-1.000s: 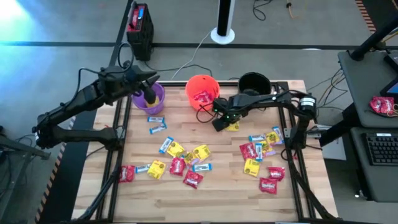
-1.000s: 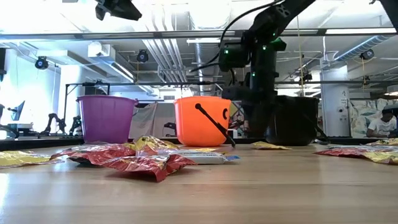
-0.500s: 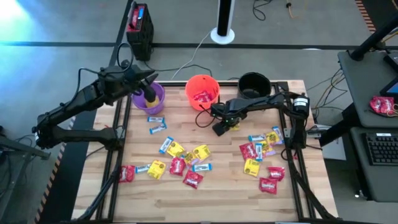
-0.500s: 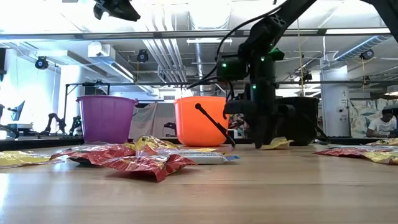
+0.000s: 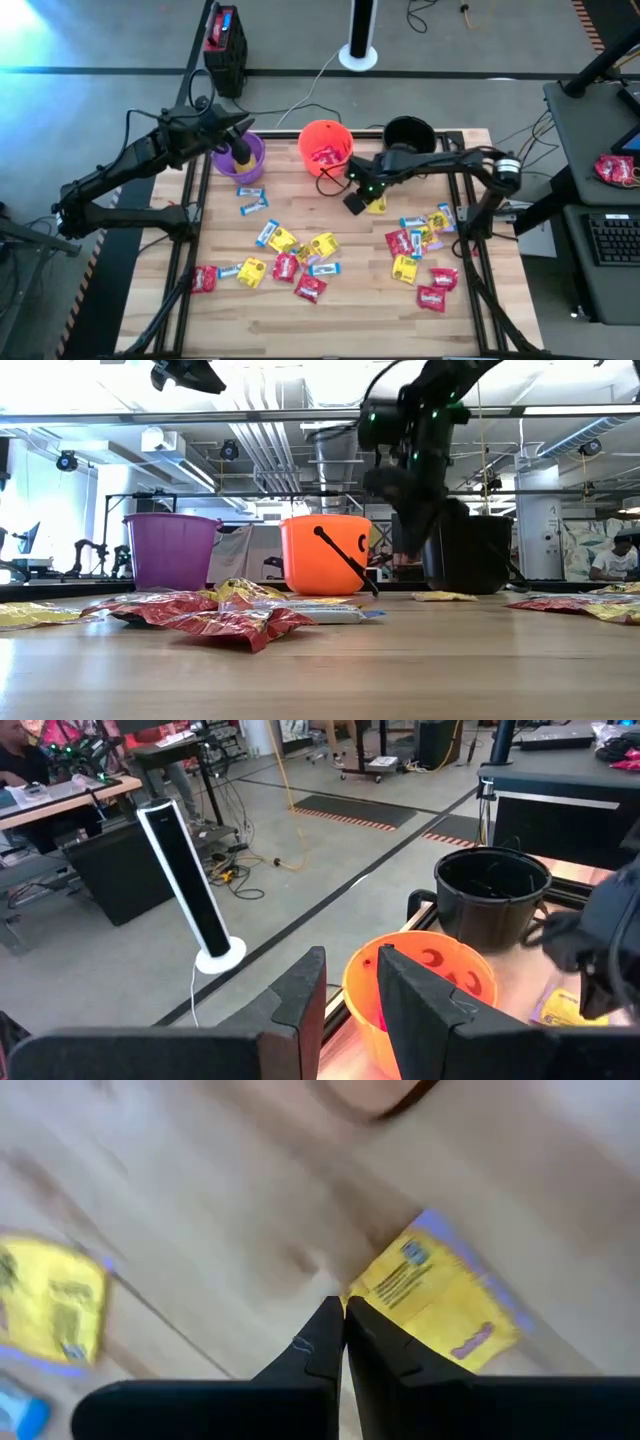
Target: Sort candy by brand, put in halloween buckets
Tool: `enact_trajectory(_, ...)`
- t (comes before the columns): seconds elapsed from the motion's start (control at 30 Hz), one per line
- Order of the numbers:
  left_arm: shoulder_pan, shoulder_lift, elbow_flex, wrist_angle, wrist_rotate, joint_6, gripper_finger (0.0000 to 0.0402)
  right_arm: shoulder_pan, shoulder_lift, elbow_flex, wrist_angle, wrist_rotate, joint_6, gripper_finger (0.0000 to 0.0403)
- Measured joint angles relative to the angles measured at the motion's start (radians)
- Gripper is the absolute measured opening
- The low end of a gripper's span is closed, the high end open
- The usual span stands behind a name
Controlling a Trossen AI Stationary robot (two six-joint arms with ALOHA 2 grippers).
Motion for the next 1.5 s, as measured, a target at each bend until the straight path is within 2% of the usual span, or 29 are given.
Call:
enact_trajectory(0.1,0.0,0.0,0.0,0.001,0.001,0.0,0.0078,-0.002,-0.045,0.0,0.002,0.059,0.075,0.0008)
enact_trajectory(0.23,0.0,0.005,0.0,0.005,0.001,0.0,0.0078,-0.01,-0.04,0.0,-0.017,0.069,0.168,0.0009)
enact_trajectory(0.4,0.0,0.017,0.0,0.004,0.001,0.015,0.0078,-0.009,0.019,-0.001,-0.141,0.065,0.304,0.0012)
enact_trajectory(0.47,0.0,0.019,0.0,0.003,0.001,0.015,0.0078,-0.015,0.044,-0.002,-0.159,0.022,0.344,0.0023)
enact_trajectory(0.57,0.0,0.019,0.0,0.003,0.001,0.015,0.0078,-0.023,0.065,0.0,-0.135,-0.029,0.346,0.0055)
enact_trajectory(0.93,0.0,0.022,0.0,0.0,0.002,0.015,0.0078,-0.029,0.184,-0.009,-0.056,-0.008,0.319,0.0223)
enact_trajectory(1.1,0.0,0.024,0.0,-0.001,0.002,0.01,0.0078,-0.029,0.238,-0.005,-0.049,-0.016,0.265,0.0256)
enact_trajectory(1.2,0.0,0.024,0.0,-0.001,0.002,0.008,0.0078,-0.026,0.25,-0.005,-0.049,-0.017,0.244,0.0242)
enact_trajectory(1.27,0.0,0.025,0.0,0.0,0.001,0.007,0.0078,-0.025,0.252,-0.005,-0.05,-0.017,0.238,0.0215)
enact_trajectory(1.33,0.0,0.027,0.0,-0.001,0.001,0.007,0.0078,-0.024,0.245,-0.007,-0.052,-0.017,0.231,0.0175)
enact_trajectory(1.5,0.0,0.037,0.0,0.0,0.001,0.007,0.0078,-0.024,0.227,-0.008,-0.054,-0.019,0.2,0.0043)
